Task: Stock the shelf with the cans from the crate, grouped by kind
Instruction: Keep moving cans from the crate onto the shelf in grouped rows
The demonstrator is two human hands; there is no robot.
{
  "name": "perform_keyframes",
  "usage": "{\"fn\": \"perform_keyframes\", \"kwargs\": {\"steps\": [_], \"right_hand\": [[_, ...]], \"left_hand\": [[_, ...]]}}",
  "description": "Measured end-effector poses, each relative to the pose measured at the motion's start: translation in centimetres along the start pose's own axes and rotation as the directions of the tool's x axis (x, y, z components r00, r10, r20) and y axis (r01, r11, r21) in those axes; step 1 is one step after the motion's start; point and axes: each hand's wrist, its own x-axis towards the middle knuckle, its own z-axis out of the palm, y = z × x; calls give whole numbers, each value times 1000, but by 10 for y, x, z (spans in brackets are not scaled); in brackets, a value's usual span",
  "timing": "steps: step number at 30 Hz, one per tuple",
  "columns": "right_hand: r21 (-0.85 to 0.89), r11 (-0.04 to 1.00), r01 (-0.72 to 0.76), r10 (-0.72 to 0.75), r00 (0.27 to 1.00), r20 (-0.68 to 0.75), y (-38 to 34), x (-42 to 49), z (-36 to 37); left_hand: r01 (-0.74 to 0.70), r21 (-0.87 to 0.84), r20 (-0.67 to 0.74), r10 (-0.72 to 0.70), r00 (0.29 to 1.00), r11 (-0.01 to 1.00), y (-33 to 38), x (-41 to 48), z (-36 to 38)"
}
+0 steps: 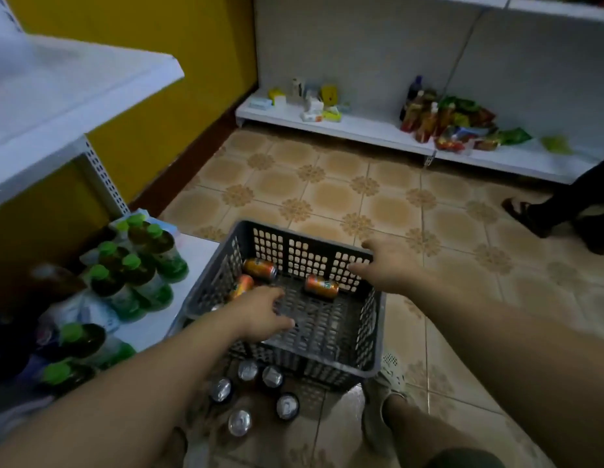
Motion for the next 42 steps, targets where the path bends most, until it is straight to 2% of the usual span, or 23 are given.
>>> {"fn": "perform_keyframes", "kwargs": {"steps": [8, 14, 18, 21, 25, 29, 31, 34, 37, 39, 42], "right_hand": [[11, 992, -129, 125, 974, 189, 66, 134, 89], [111, 958, -266, 221, 925, 309, 104, 242, 166], [209, 891, -404, 312, 877, 366, 123, 300, 215], [322, 762, -562, 417, 806, 419, 134, 331, 246], [494, 488, -720, 554, 693, 462, 142, 363, 282], [734, 158, -661, 579, 664, 474, 141, 373, 310], [810, 56, -584, 571, 684, 454, 138, 370, 316], [836, 75, -544, 583, 704, 406, 130, 362, 311], [860, 199, -471, 529, 790, 310, 113, 342, 291], [866, 302, -398, 453, 859, 237, 97, 322, 271], [888, 369, -274, 317, 935, 157, 62, 288, 224]], "left_hand": [[80, -96, 60, -74, 995, 992, -24, 176, 37], [176, -174, 128, -155, 980, 969, -56, 304, 67], [242, -236, 174, -204, 963, 941, -71, 368, 92], [278, -323, 205, -220, 954, 905, -80, 407, 113], [276, -447, 248, -178, 952, 851, -80, 447, 135], [314, -566, 359, -114, 926, 762, -85, 467, 155], [356, -629, 366, -141, 920, 691, -88, 467, 161], [405, -641, 388, -180, 904, 652, -93, 456, 160], [387, -652, 332, -213, 919, 652, -95, 428, 147], [313, -683, 248, -192, 949, 661, -89, 400, 129], [153, -700, 117, -98, 988, 698, -71, 348, 88]]}}
